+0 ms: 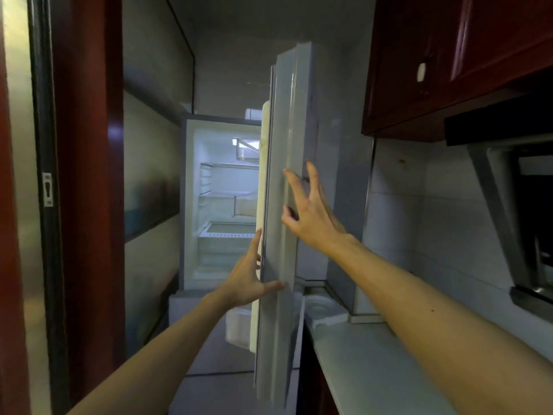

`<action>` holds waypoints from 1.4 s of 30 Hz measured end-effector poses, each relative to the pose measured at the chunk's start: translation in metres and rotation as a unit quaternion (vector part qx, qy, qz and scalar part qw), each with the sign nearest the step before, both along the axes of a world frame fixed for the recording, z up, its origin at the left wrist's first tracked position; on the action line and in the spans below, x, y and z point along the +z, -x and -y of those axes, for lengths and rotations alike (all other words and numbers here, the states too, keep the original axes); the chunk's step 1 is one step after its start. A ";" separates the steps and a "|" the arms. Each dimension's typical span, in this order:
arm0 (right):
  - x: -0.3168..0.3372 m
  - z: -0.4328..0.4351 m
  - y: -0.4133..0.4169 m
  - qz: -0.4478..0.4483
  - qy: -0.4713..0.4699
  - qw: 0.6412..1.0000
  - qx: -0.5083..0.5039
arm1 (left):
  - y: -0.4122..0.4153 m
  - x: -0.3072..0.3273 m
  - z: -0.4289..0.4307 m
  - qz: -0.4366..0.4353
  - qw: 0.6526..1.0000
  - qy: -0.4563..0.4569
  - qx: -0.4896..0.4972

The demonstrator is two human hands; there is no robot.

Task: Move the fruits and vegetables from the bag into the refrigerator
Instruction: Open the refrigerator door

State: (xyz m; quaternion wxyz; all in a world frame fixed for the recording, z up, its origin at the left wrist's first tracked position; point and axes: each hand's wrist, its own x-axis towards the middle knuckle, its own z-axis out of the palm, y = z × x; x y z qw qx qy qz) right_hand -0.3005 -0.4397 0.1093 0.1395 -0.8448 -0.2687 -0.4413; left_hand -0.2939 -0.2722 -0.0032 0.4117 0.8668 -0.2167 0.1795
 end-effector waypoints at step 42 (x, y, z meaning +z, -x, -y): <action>-0.035 0.233 0.036 -0.192 0.062 0.916 -0.346 | -0.066 -0.008 0.241 0.011 0.973 -0.045 -0.228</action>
